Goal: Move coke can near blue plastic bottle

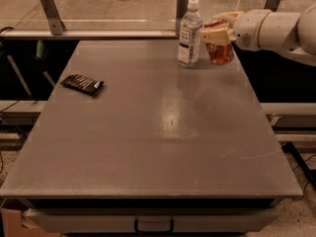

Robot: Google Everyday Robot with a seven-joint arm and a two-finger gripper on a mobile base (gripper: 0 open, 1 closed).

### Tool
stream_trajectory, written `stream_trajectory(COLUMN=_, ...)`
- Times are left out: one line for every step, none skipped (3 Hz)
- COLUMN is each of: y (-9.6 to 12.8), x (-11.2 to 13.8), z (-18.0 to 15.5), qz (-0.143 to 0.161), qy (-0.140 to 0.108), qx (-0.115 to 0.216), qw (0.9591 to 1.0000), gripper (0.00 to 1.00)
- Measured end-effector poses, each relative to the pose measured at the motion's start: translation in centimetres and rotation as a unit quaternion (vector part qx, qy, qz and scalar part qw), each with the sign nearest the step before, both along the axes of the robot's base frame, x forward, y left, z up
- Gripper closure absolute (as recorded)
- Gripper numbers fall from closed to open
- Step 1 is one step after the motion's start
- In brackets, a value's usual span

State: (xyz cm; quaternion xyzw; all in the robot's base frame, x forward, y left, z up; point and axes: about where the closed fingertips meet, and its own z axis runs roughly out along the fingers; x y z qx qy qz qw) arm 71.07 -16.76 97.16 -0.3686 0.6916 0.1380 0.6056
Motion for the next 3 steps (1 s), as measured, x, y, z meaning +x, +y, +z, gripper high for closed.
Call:
stream_trajectory(y=0.2, x=2.1, z=-0.9, qz=0.033, qy=-0.039, qx=0.02, qw=0.9985, gripper=1.0)
stream_trajectory(y=0.1, x=3.4, z=-2.4, qz=0.061, qy=-0.057, qx=0.043, qw=0.9956, gripper=1.0)
stream_trajectory(y=-0.6, x=4.2, z=-4.1, qz=0.076, qy=-0.057, qx=0.074, qw=0.9927, gripper=1.0)
